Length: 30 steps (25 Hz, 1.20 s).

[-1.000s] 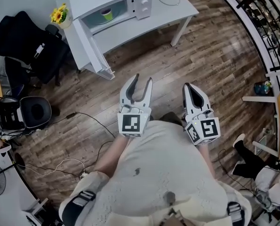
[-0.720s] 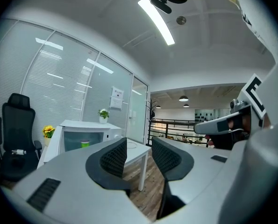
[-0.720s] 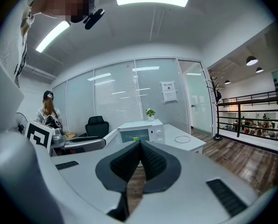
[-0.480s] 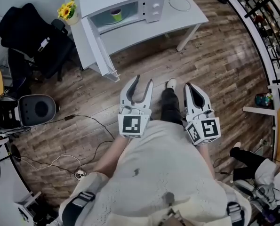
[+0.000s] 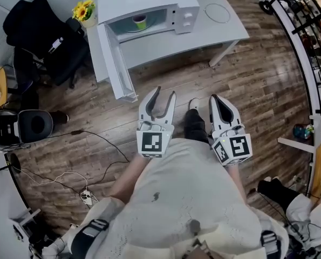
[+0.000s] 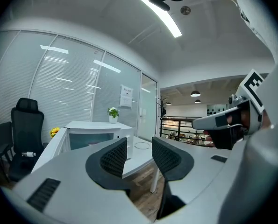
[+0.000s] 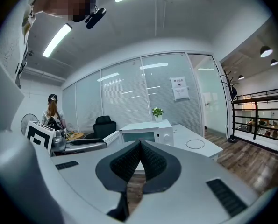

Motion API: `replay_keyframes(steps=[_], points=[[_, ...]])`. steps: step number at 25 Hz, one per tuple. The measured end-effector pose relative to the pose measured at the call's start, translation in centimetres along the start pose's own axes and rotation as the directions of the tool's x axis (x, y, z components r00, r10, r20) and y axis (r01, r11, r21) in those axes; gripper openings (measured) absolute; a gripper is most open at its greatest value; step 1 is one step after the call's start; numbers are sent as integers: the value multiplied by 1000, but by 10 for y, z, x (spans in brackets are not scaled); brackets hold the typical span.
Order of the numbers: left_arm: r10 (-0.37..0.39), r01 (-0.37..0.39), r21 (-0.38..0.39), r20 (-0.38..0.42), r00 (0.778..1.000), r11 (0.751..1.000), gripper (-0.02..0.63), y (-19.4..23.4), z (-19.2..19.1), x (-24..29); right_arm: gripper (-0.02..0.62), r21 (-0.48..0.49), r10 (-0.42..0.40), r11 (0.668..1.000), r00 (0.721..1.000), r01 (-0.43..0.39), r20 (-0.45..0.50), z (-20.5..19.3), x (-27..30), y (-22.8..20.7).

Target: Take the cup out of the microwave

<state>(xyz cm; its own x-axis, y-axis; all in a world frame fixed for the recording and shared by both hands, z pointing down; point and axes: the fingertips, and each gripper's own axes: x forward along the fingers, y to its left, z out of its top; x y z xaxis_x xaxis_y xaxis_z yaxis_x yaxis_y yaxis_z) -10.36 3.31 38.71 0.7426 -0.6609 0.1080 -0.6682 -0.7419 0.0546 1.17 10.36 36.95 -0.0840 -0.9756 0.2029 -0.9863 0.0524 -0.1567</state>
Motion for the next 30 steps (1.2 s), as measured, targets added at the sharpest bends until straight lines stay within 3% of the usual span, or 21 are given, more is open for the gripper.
replay_keyframes(steps=[7,15,24,30], points=[[83,-83,1,-34,996,997,187,15,2,72,8,-3,83,997,996,-83,-16,21,63,-53],[191,-192,-1,-61,980,981,187,0,6,140,8,-2,204,979,978,-204,-36,39,108,-119],[371,-374,-58,-59,927,926,187,6,12,198,8,-26,299,954,954,-300,-37,60,152,-189],[434,-437,-56,-59,899,898,187,0,7,224,8,-60,358,931,932,-361,-62,61,170,-221]])
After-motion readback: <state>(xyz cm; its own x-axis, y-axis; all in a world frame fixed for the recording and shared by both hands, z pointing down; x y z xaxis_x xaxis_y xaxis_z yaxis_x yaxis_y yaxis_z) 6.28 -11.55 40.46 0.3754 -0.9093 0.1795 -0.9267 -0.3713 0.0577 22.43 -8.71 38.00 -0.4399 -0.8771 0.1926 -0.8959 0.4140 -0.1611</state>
